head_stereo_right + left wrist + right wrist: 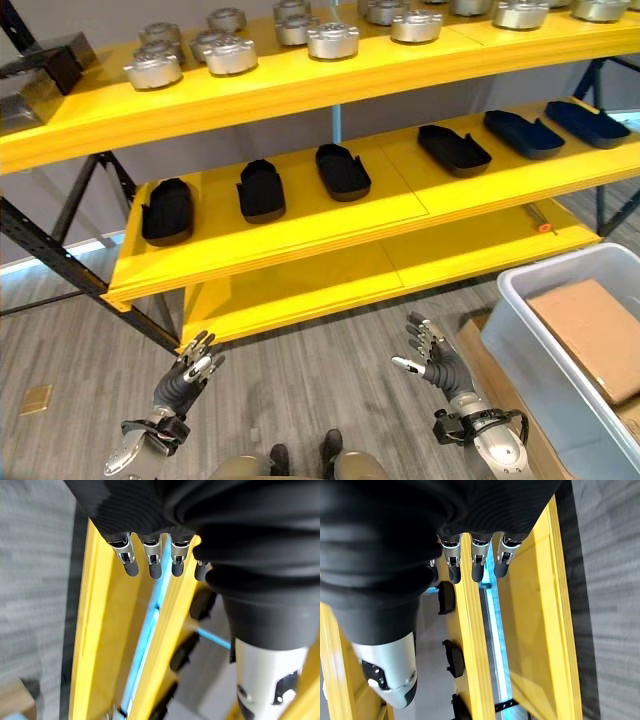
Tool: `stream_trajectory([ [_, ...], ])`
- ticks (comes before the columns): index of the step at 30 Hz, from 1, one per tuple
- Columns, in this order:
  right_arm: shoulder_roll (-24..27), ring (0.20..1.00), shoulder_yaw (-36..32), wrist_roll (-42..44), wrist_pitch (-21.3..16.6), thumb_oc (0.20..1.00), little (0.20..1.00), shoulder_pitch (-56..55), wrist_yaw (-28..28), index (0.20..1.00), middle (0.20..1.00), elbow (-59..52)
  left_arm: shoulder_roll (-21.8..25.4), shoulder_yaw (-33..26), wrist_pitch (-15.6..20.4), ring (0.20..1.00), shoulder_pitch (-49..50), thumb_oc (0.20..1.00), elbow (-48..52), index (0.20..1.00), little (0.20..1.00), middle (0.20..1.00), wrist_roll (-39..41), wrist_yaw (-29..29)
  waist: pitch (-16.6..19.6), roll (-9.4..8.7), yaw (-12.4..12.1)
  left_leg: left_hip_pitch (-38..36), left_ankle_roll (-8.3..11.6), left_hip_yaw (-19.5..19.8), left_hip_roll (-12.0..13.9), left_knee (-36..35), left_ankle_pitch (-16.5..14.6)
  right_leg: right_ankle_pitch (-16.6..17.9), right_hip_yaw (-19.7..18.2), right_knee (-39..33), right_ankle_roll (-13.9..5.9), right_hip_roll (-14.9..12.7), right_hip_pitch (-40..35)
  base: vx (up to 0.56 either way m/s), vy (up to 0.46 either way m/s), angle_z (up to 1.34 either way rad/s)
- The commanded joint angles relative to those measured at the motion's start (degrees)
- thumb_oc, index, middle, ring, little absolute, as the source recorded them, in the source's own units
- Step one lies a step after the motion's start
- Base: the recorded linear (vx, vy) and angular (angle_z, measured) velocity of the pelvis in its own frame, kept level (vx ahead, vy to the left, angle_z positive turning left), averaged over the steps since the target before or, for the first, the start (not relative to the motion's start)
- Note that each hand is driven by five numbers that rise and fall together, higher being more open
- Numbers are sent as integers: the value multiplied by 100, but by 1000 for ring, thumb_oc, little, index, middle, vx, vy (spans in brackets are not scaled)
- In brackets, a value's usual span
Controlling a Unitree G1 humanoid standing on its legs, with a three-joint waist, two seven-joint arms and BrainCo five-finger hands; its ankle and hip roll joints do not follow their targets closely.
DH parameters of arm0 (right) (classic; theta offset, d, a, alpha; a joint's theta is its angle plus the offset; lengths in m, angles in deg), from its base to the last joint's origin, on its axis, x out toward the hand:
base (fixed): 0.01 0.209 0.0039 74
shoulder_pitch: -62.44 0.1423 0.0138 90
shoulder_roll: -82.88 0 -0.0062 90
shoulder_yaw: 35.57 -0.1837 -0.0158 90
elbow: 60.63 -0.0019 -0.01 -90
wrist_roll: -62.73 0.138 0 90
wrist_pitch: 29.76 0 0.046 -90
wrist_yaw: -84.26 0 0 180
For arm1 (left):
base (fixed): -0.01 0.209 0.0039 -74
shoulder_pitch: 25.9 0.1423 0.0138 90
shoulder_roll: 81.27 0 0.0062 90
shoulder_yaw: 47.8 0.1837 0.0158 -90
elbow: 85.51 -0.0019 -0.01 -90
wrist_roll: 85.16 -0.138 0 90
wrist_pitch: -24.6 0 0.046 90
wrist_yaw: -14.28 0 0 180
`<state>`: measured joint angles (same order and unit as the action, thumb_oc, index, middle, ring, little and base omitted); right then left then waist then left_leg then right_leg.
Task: Move parts from the plastic box to the shelf.
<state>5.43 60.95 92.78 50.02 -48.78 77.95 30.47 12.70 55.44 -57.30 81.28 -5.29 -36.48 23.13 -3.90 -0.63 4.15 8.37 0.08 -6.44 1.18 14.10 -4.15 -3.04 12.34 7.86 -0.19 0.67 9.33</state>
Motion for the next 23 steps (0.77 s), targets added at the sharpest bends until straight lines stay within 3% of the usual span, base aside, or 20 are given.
stream_trajectory([
  [1,121,1000,-36,-56,-196,1000,1000,316,-54,1000,1000,-213,120,-246,211,1000,181,1000,546,1000,1000,1000,-144,122,231,38,-143,35,270,159,237,-898,591,772,-696,-490,-362,-463,-292,42,147,-3],
  [11,-79,1000,241,-20,-83,1000,1000,515,-79,1000,1000,-7,141,-338,315,1000,-29,1000,453,1000,1000,1000,-523,-97,247,-97,-157,-239,135,44,90,-1282,622,975,-875,-600,-547,-622,-352,6,123,0],
  [23,-136,1000,443,0,-34,1000,1000,568,-105,1000,1000,31,30,-371,304,1000,-34,1000,357,1000,1000,1000,-674,-247,302,-190,-201,-471,129,-11,109,-1417,602,966,-955,-667,-563,-609,-486,31,15,-6],
])
